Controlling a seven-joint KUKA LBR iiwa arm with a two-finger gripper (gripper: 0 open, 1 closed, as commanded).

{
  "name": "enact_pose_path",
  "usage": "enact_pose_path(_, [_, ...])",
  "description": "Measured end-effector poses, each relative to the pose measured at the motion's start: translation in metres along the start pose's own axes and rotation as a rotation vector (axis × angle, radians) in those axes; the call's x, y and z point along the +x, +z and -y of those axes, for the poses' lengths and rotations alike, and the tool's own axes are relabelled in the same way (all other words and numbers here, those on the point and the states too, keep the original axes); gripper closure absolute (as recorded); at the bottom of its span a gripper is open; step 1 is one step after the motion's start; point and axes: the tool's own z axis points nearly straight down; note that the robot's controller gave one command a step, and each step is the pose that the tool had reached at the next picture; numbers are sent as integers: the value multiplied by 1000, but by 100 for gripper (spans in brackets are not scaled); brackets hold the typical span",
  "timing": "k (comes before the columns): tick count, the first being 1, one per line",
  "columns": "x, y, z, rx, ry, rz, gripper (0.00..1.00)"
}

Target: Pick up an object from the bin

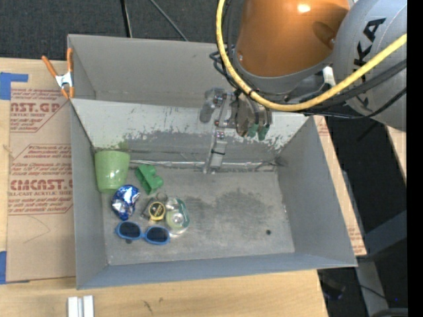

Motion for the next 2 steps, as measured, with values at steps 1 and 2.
enact_pose_path(1, [26,155,-48,5,-132,-17,0])
enact_pose_path(2, [60,286,-51,1,-420,-13,0])
